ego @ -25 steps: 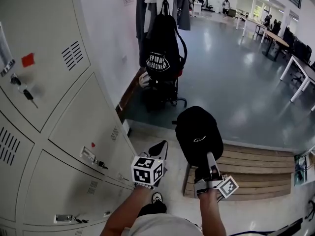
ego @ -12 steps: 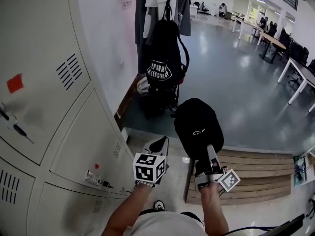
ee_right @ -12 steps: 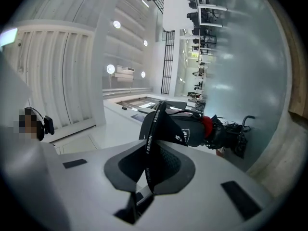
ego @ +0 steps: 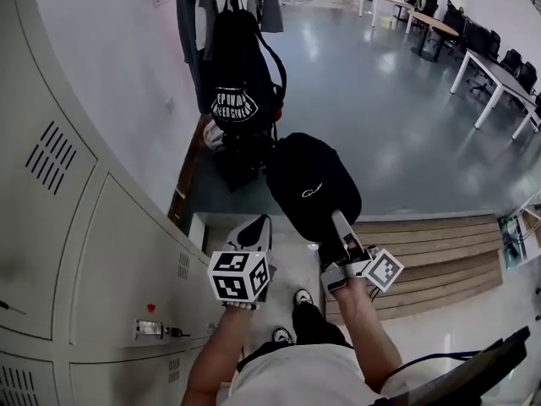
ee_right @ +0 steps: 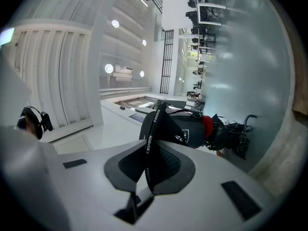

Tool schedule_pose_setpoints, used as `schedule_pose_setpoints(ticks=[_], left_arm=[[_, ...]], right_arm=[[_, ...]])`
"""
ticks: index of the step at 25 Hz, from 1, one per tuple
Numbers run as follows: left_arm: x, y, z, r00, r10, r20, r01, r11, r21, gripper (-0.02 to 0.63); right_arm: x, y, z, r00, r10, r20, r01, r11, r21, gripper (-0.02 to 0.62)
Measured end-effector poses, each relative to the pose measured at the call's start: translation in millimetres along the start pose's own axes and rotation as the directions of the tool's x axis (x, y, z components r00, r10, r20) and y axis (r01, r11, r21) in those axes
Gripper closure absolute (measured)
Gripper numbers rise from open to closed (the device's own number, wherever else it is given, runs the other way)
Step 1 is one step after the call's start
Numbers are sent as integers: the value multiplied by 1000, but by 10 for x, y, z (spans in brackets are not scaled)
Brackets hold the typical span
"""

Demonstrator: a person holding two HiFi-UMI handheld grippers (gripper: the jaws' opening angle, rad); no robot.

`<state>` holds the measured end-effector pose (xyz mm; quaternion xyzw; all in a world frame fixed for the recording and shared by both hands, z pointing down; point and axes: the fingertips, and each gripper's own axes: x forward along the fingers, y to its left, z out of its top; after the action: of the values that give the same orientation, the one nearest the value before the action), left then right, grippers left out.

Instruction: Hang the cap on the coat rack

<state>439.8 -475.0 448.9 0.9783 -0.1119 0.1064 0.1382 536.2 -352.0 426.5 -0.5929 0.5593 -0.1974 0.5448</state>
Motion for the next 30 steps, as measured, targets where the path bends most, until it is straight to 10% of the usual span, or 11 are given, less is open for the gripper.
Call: schedule_pose_setpoints(ticks=[30], left_arm=[[2163, 738, 1446, 985, 132, 113, -135, 990, 26, 603]], right_arm=[[2278, -640, 1509, 960, 274, -64, -268, 959, 93, 575]])
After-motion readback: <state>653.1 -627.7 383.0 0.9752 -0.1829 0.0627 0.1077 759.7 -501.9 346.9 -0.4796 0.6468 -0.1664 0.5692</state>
